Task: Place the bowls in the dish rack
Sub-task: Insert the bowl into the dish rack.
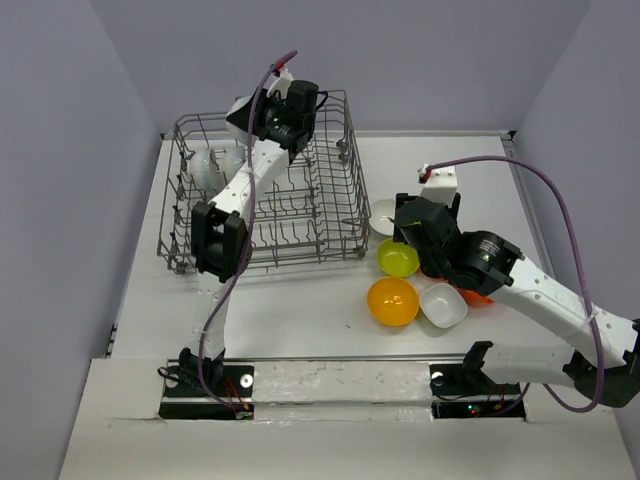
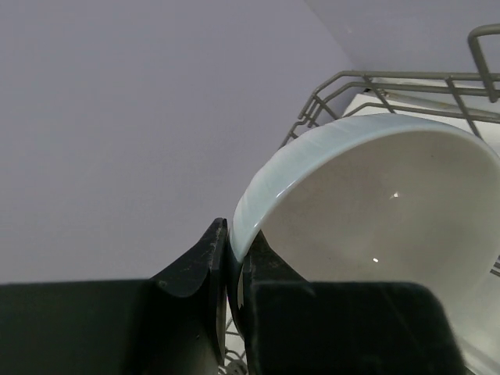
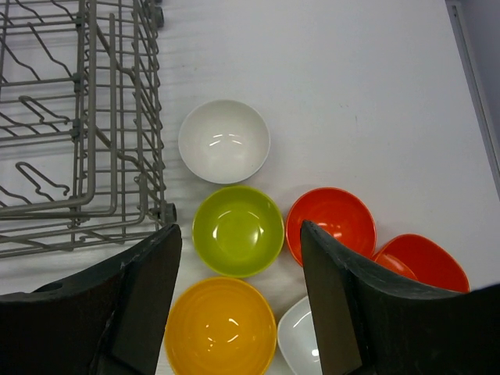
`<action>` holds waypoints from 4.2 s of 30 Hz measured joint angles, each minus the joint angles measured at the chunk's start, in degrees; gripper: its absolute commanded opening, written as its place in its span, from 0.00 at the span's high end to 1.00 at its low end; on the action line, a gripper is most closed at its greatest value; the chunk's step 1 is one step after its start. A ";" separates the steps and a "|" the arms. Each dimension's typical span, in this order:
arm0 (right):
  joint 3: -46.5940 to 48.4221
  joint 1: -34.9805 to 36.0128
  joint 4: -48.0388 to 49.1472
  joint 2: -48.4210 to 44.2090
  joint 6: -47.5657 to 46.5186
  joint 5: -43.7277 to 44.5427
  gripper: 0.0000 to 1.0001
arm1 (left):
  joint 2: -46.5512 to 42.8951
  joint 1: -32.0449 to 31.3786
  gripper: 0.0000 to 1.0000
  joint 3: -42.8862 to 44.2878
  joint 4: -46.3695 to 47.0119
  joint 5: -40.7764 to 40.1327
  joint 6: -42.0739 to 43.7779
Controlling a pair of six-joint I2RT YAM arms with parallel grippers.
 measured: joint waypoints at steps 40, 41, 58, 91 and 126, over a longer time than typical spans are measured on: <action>-6.47 0.00 0.04 -7.69 0.11 -4.26 0.32 | 14.25 -2.34 1.00 -10.64 90.01 -11.45 84.26; -6.51 0.00 0.07 -7.72 0.13 -4.31 0.32 | 14.25 -2.32 1.00 -10.64 90.03 -11.45 84.28; -6.84 0.00 0.02 -8.92 0.15 -4.68 0.32 | 17.79 -1.57 1.00 -8.09 90.23 -11.61 82.18; -8.15 0.00 0.11 -8.94 0.11 -4.66 0.31 | 21.53 -1.75 1.00 -4.20 86.71 -11.69 78.93; -9.51 0.00 0.74 -9.55 -0.98 -6.78 0.32 | 21.20 -0.76 1.00 -3.37 77.07 -11.50 71.65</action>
